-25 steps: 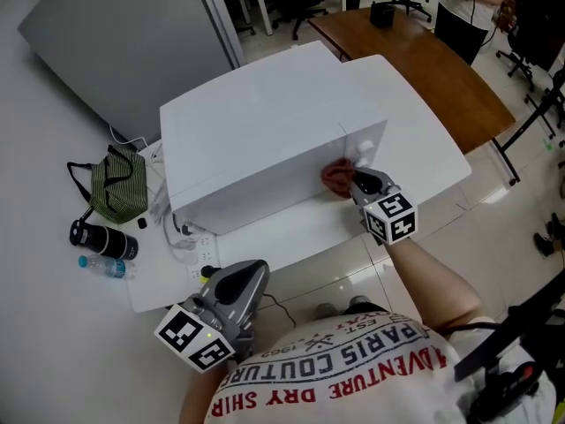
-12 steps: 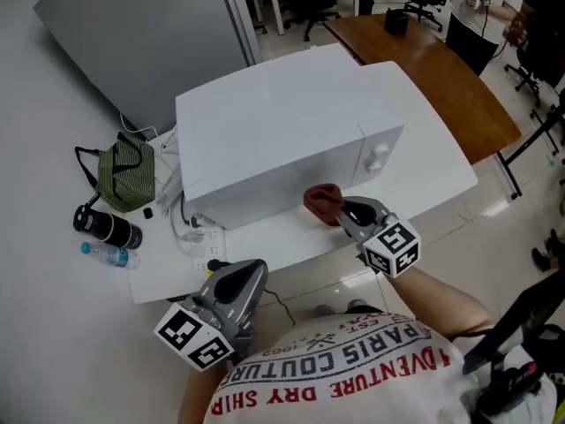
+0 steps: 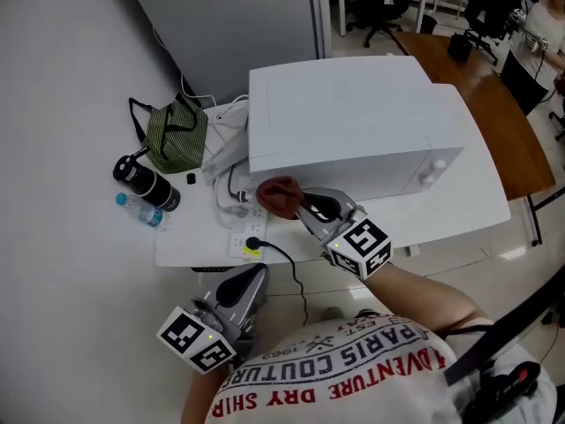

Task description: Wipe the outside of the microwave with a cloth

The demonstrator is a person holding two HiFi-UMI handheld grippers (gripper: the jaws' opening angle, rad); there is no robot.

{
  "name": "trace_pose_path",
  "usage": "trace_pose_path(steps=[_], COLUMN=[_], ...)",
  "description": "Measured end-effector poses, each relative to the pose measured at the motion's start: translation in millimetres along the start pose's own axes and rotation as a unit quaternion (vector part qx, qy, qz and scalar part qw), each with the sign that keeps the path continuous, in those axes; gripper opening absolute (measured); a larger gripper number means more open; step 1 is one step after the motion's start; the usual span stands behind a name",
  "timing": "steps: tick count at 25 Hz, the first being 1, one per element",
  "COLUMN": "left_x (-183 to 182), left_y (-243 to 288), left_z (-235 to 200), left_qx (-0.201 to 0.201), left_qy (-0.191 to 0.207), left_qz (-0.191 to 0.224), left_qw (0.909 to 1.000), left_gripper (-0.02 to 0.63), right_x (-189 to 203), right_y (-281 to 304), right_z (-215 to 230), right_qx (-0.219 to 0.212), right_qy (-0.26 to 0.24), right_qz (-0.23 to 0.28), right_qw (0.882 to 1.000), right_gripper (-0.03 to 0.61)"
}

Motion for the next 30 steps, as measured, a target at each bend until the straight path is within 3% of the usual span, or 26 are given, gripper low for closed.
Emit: trace_pose_path(steps=[7,12,22,30], left_x=[2,3,1,-3], left_y=[-33,-27,49,112], left_z=[-4,1,26,56], left_qx=[-0.049,-0.046,0.045,0.13], left_qy=[-0.008,-0.008,0.007,0.019], left_qz=[0.014,0.014,-0.012,-0.036], left_qw=[0.9987,0.9988,0.9989,0.9907], left_gripper=[0.002,0.002,0.002,0.002], right_x=[5,6,4,5], right_y=[35,28,-66,-169], right_z=[-5,6,68,129], right_qx=[0.003,0.02,0.116,0.245], right_qy=[0.014,0.014,0.017,0.018], right_qz=[-0.005,-0.008,0.003,0.004], right_qw=[1.0,1.0,0.993,0.969], right_gripper=[0.038,0.038,0.04,0.038])
Point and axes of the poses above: the fingertips, and each gripper's own axes: y forward along the fingers, z to its right, x out of its underside, the point moved 8 cm from there along -y, backward along the fingers, and after that the axes turned 2 degrees about y, right-handed, at the moved point
